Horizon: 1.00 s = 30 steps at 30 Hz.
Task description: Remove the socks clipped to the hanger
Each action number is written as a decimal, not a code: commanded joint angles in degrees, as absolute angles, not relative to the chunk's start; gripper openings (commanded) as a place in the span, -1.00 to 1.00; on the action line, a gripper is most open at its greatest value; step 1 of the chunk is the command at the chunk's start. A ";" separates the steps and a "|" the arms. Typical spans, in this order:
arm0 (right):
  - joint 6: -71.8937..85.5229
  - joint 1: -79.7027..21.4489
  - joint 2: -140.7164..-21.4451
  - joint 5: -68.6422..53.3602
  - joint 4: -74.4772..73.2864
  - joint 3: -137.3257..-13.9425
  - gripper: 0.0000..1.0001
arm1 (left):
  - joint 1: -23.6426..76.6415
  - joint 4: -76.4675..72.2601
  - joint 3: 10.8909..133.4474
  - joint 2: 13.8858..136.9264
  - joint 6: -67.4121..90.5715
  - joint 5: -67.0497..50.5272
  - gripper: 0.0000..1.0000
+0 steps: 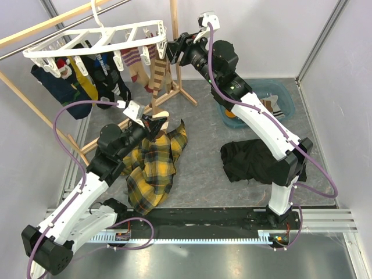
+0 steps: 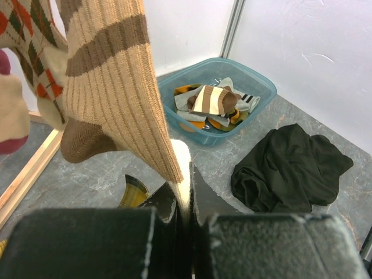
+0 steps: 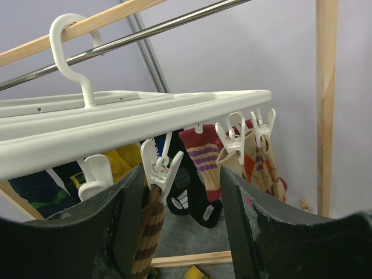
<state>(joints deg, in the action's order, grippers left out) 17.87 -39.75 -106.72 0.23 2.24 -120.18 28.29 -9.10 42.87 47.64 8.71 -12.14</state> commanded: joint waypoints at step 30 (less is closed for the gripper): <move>14.24 -44.47 -107.58 7.03 1.58 -124.63 0.31 | 28.21 -11.34 43.77 51.94 7.47 -9.14 -0.96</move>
